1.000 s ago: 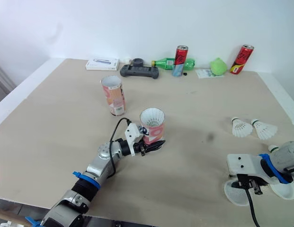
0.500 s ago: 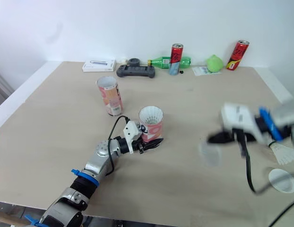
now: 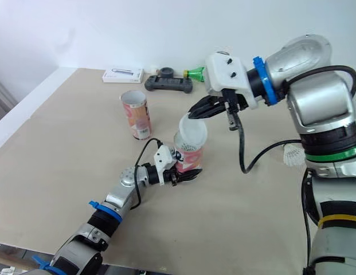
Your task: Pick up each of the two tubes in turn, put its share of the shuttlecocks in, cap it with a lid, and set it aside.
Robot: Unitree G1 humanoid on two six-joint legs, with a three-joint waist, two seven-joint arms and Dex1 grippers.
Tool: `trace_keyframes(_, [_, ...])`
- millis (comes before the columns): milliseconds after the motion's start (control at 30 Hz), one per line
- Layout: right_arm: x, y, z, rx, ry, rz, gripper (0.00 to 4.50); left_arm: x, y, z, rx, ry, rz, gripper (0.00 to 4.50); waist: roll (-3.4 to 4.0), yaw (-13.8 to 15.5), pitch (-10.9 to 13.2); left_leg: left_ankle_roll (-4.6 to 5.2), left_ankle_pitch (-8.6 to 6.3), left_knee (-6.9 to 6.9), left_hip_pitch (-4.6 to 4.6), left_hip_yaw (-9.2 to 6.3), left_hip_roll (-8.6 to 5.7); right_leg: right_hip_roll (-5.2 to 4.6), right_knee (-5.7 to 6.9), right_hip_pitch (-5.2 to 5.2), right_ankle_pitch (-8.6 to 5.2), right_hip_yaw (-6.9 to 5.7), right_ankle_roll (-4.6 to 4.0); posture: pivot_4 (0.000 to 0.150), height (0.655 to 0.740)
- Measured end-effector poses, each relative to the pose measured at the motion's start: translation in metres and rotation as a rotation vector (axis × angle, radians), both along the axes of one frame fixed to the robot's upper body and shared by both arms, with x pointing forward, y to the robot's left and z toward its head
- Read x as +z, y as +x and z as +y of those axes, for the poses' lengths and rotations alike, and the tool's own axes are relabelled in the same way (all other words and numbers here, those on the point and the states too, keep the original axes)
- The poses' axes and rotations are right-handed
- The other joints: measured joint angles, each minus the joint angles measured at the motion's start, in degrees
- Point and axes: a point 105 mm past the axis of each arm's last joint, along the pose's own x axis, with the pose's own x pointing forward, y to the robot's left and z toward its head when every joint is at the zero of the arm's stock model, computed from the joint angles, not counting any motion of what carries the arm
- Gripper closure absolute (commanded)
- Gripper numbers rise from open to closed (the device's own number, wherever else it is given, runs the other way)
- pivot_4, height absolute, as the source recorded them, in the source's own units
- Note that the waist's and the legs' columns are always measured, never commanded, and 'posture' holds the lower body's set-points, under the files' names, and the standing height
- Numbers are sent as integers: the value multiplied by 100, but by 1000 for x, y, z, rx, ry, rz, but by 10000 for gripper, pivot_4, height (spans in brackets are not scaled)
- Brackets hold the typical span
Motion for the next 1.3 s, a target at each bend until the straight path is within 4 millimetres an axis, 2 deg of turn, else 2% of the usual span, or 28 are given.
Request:
trace_keyframes(467, [-9, 9, -1, 9, -58, -28, 44352, -1, -1, 0, 8, 0, 2, 19980, 2, -17, -1, 0, 0, -1, 4, 2, 7, 7, 2, 1, -3, 0, -11, 1500, 7400])
trace_keyframes(1000, [-15, 5, 9, 56, -56, -11, 44352, -1, -1, 0, 9, 1, 2, 19980, 2, -16, -1, 0, 0, -1, 5, 1, 7, 6, 2, 1, -4, -1, -12, 1500, 7400])
trace_keyframes(1300, [-22, 6, 8, 58, -89, -9, 44352, -1, -2, -1, 5, 4, -1, 19980, 1, -14, -1, 0, 0, -1, 4, 1, 7, 6, 2, 1, -9, -2, -20, 1500, 7400])
